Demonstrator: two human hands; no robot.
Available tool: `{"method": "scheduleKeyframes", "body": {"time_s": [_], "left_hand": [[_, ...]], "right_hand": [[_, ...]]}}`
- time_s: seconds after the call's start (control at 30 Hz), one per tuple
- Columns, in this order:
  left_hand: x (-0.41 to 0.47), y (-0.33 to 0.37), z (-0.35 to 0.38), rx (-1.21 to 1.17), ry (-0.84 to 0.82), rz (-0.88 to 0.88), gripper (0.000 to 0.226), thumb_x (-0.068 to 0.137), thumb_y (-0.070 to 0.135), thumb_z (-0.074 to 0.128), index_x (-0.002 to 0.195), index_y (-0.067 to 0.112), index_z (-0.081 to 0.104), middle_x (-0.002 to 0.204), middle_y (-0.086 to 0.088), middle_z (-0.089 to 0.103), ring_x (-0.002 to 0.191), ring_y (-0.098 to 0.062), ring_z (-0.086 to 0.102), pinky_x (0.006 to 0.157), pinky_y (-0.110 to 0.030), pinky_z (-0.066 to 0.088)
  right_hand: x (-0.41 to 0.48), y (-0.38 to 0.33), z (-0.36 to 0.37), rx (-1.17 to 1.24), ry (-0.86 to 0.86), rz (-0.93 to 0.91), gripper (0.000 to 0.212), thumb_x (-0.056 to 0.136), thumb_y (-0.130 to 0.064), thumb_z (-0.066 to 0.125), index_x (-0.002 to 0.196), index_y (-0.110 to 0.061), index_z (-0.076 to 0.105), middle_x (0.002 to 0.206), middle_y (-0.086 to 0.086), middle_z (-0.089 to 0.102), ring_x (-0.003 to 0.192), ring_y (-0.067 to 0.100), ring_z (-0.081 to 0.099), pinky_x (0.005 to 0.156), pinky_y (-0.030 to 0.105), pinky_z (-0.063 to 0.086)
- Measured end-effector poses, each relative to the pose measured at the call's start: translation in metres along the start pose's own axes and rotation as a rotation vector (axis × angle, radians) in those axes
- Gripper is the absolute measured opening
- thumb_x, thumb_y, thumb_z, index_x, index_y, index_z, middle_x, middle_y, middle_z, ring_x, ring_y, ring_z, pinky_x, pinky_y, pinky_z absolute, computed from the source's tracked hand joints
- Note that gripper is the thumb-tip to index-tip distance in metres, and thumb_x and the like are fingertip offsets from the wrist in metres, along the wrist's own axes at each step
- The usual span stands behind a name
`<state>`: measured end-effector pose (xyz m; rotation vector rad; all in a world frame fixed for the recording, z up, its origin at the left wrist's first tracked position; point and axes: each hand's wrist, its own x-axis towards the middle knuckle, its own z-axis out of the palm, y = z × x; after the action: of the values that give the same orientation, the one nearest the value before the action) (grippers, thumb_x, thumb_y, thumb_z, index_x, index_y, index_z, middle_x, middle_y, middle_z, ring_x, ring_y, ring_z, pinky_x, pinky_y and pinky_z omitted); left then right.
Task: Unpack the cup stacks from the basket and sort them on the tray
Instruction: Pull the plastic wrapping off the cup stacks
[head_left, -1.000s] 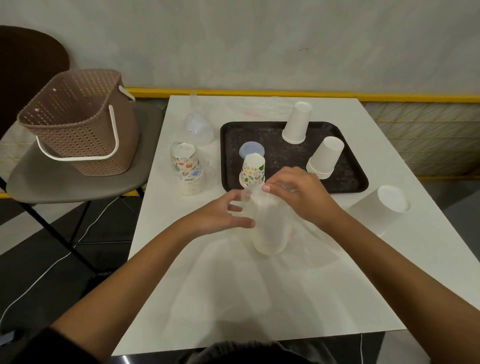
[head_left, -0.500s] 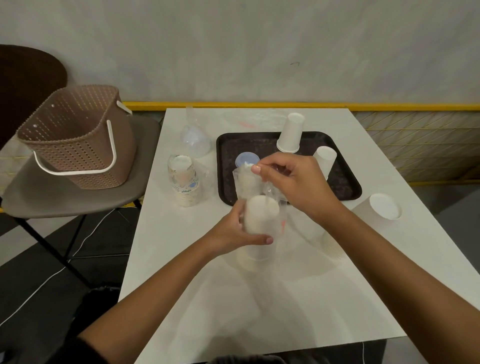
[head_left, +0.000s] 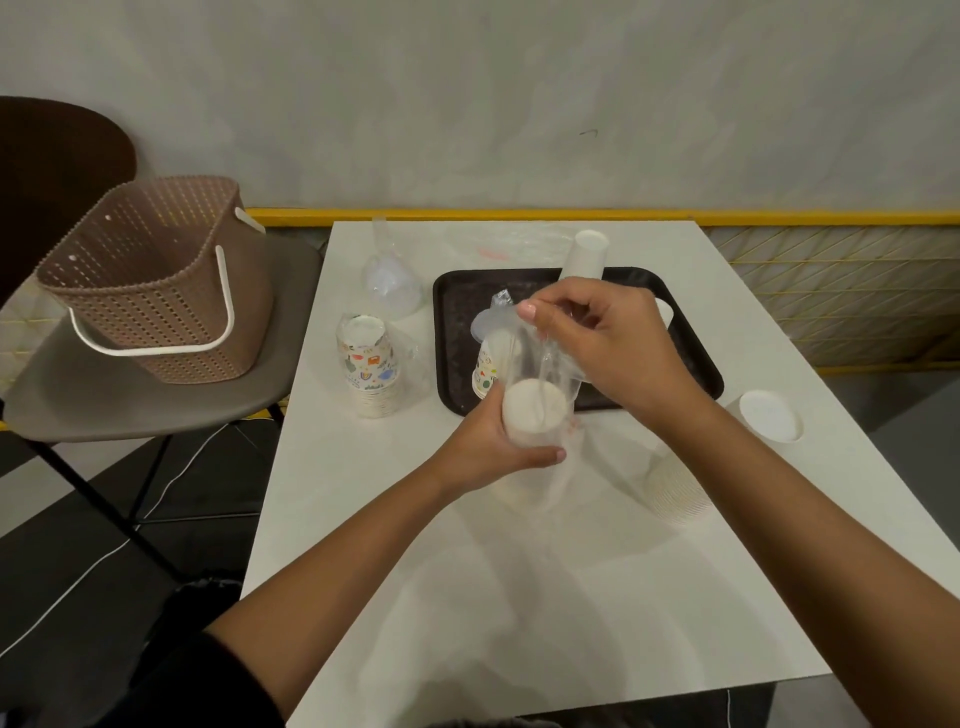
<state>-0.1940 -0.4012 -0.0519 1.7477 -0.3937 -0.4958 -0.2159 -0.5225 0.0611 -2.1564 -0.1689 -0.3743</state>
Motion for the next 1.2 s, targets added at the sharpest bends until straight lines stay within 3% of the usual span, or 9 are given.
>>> {"method": "scheduleKeyframes", "body": {"time_s": [0.07,0.17,0.3,0.47,0.63,0.83,0.9,1.07,1.2], "left_hand": [[0.0,0.003,-0.001,-0.01,0.02,0.02,0.068,0.066,0.024,0.083,0.113,0.042,0.038,0.118,0.009,0.054,0.11,-0.005,0.053,0.089,-0.021,0.047],[-0.004,0.009,-0.002,0.032,0.091,0.043,0.059,0.069,0.03,0.08,0.114,0.039,0.043,0.114,0.007,0.059,0.105,-0.008,0.057,0.086,-0.022,0.05],[-0.004,0.026,-0.001,0.021,0.095,0.124,0.058,0.069,0.028,0.08,0.109,0.041,0.041,0.107,0.012,0.059,0.1,0.0,0.057,0.08,-0.015,0.05],[-0.003,0.024,0.004,0.076,-0.033,0.101,0.038,0.074,0.026,0.076,0.098,0.035,0.048,0.101,0.017,0.06,0.087,0.016,0.055,0.075,0.001,0.04],[-0.009,0.01,0.007,0.068,-0.008,0.069,0.028,0.075,0.027,0.075,0.088,0.038,0.053,0.106,0.004,0.065,0.092,0.003,0.059,0.076,-0.001,0.04],[0.002,0.01,0.012,0.082,0.031,0.081,0.017,0.081,0.021,0.07,0.081,0.032,0.056,0.094,0.016,0.063,0.084,0.008,0.057,0.075,-0.01,0.045],[0.006,0.014,0.016,0.09,0.046,0.102,0.01,0.083,0.018,0.067,0.085,0.023,0.059,0.088,0.017,0.062,0.08,0.016,0.055,0.07,-0.003,0.041],[0.009,0.021,0.019,0.084,0.06,0.101,0.006,0.084,0.029,0.066,0.082,0.03,0.061,0.087,0.016,0.064,0.081,0.017,0.055,0.068,0.0,0.04],[0.007,0.027,0.008,0.033,0.009,0.082,0.005,0.085,0.029,0.064,0.089,0.028,0.066,0.095,0.018,0.066,0.089,0.018,0.057,0.078,-0.002,0.043]], "right_hand": [[0.001,-0.001,-0.005,-0.038,-0.031,0.007,0.008,0.087,-0.025,0.059,0.091,-0.02,0.065,0.077,-0.02,0.057,0.075,-0.003,0.056,0.069,0.005,0.043],[0.002,-0.005,-0.01,-0.17,-0.061,-0.052,0.015,0.089,-0.024,0.058,0.092,-0.013,0.067,0.075,-0.009,0.059,0.07,0.004,0.054,0.066,0.009,0.041],[0.011,-0.013,-0.022,0.013,0.133,-0.078,0.01,0.088,-0.022,0.06,0.08,-0.017,0.062,0.063,-0.012,0.055,0.056,0.003,0.05,0.059,0.014,0.042],[0.023,-0.015,-0.028,0.085,0.115,-0.056,0.016,0.087,-0.021,0.062,0.072,-0.022,0.059,0.052,-0.013,0.053,0.053,0.006,0.045,0.055,0.019,0.038],[0.023,-0.009,-0.023,0.079,0.084,-0.03,0.024,0.087,-0.023,0.063,0.066,-0.032,0.055,0.049,-0.021,0.053,0.053,0.003,0.046,0.056,0.015,0.037],[0.027,-0.011,-0.023,0.076,0.094,-0.021,0.02,0.087,-0.022,0.063,0.068,-0.027,0.057,0.051,-0.015,0.053,0.056,0.009,0.048,0.057,0.021,0.04],[0.029,-0.013,-0.025,0.043,0.099,-0.026,0.017,0.088,-0.023,0.062,0.071,-0.023,0.058,0.059,-0.013,0.053,0.056,0.011,0.049,0.056,0.02,0.04],[0.031,-0.012,-0.044,0.018,0.135,0.029,0.014,0.088,-0.025,0.061,0.079,-0.015,0.06,0.06,-0.006,0.054,0.032,0.011,0.047,0.031,0.017,0.033],[0.044,-0.019,-0.073,0.17,0.069,0.087,0.015,0.089,-0.016,0.06,0.075,-0.01,0.058,0.044,-0.005,0.056,0.026,0.011,0.046,0.029,0.016,0.033]]}}
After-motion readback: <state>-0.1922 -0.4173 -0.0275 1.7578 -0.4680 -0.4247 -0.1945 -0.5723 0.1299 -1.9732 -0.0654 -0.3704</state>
